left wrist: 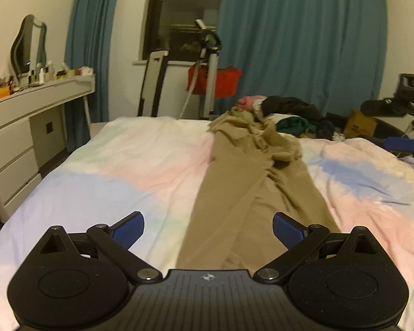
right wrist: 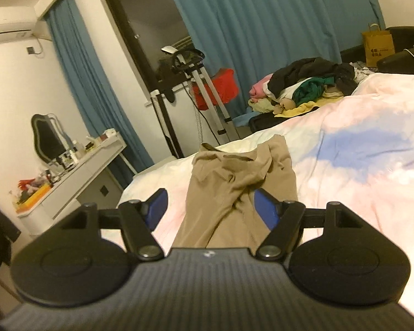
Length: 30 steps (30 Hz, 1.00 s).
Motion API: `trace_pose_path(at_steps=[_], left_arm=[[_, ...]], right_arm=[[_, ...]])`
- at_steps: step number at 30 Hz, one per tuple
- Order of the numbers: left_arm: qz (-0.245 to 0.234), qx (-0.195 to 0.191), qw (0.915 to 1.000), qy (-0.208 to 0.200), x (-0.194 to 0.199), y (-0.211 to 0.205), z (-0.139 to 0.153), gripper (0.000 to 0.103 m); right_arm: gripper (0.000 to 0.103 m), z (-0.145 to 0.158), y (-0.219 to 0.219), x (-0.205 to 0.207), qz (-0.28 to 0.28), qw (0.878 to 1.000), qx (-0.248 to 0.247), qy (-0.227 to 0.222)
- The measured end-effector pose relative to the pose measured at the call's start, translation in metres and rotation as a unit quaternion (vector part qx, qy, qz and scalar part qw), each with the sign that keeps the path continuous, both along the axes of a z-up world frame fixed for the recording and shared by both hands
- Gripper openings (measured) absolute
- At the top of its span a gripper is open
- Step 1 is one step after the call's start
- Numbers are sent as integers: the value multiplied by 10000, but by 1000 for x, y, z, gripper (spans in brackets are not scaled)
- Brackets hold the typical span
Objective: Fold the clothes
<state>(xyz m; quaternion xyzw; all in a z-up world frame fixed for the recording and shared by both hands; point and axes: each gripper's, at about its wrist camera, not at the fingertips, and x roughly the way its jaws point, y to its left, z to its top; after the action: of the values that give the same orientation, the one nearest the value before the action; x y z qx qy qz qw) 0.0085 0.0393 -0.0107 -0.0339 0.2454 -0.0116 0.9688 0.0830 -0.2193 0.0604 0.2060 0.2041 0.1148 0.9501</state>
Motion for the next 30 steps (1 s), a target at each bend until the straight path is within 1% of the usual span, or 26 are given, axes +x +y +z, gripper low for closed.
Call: trace_pose_path(at_steps=[3,6,10,12,15,17,20,22,24,25,26,27,28,29,30], left_arm=[[-82,69,9998,146,3,-3,-2,100],[-31,96,9995,307,9,-3,-7,99],[8,-44,9981,622,20,3,-13,99],[63,-81,9965,829,27,10,-15,99],[75,-164,9929,1177,38,24,-14,99],[-66,-209,9900,1394,42,35,-12,99],[-402,-250,9832,1763,45,51,-13,98],[-469,-371,9774,2028,45,63,-18,90],[-431,-647,9691,2340,45,73,-27,88],[-441,-814,9641,2491,46,77,-32,83],[-371,-869,9602,2627,46,80,-38,81],[-276,-889,9567,2759,48,84,-44,76],[-182,-909,9529,2889,49,87,-49,71],[-111,-956,9494,2989,50,91,-54,69],[-14,-1085,9463,3047,51,97,-57,67]], right_arm=[[72,-10,-5,-31,70,10000,24,35],[72,-27,-13,-49,138,9998,-98,120],[72,-50,-25,-57,191,9991,-177,335],[72,-54,-27,-58,214,9991,-99,361],[72,-53,-27,-59,264,9992,-93,277],[72,-54,-28,-60,271,9992,-127,251],[72,-58,-32,-56,262,9991,-80,316],[72,-62,-36,-51,230,9986,52,464],[72,-66,-41,-45,253,9973,304,613],[72,-69,-43,-43,288,9960,491,690],[72,-71,-44,-42,329,9944,656,766],[72,-74,-44,-41,378,9928,770,838],[72,-76,-44,-40,401,9918,819,897],[72,-78,-43,-40,385,9915,808,940],[72,-78,-43,-41,351,9916,773,971]])
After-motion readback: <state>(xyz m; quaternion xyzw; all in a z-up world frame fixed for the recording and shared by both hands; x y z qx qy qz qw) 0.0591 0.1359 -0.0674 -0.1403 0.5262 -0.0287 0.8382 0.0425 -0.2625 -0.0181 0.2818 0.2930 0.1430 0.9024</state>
